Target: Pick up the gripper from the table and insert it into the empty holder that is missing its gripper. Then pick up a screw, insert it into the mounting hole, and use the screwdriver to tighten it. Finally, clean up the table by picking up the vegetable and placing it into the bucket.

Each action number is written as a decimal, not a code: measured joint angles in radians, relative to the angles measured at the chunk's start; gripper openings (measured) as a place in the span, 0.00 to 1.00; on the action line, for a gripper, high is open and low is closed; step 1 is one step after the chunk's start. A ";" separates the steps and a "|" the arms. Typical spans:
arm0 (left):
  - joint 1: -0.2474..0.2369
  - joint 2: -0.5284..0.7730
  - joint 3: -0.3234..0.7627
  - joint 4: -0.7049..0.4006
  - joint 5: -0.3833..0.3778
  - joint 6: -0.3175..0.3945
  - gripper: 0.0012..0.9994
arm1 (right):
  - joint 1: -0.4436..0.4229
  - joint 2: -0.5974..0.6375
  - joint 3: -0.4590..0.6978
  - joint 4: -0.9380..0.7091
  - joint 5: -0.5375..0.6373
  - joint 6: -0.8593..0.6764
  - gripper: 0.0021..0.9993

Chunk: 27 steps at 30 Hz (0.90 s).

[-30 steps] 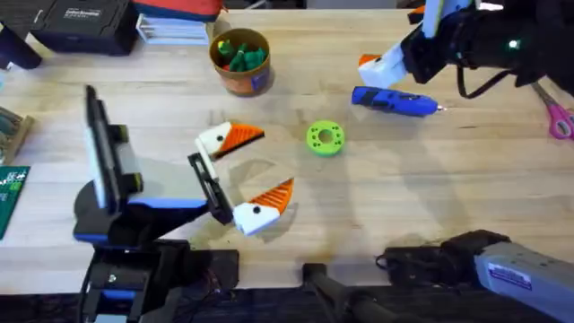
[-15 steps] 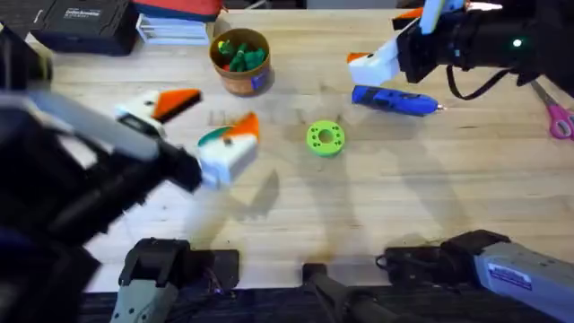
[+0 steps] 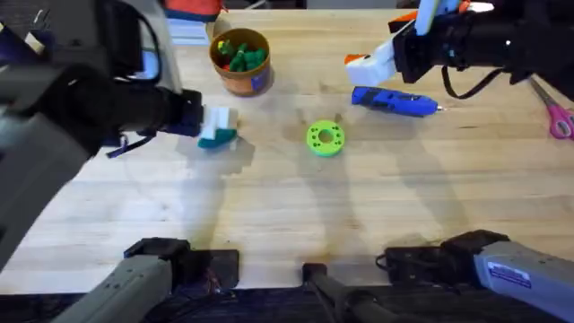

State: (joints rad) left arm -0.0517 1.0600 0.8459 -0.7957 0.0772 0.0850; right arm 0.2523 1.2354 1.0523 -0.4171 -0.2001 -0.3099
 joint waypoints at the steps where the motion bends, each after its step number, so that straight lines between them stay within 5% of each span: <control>1: 0.000 0.032 0.000 -0.002 0.000 0.035 0.99 | 0.000 0.000 0.000 0.000 0.000 0.000 0.99; 9: 0.000 0.218 0.000 0.015 0.016 0.260 0.99 | 0.000 0.011 0.000 0.000 0.000 0.000 0.99; 20: 0.000 0.375 0.000 0.056 0.070 0.320 0.99 | 0.000 0.033 0.000 0.007 0.000 0.000 0.99; 23: 0.000 0.381 0.000 0.060 0.080 0.324 0.50 | 0.000 0.054 0.000 0.011 0.000 0.000 1.00; 27: 0.000 0.380 0.004 0.062 0.092 0.331 0.03 | 0.000 0.061 0.000 0.026 0.000 0.000 0.99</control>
State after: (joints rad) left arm -0.0517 1.4396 0.8501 -0.7341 0.1688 0.4161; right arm 0.2523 1.2961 1.0523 -0.3910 -0.2001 -0.3099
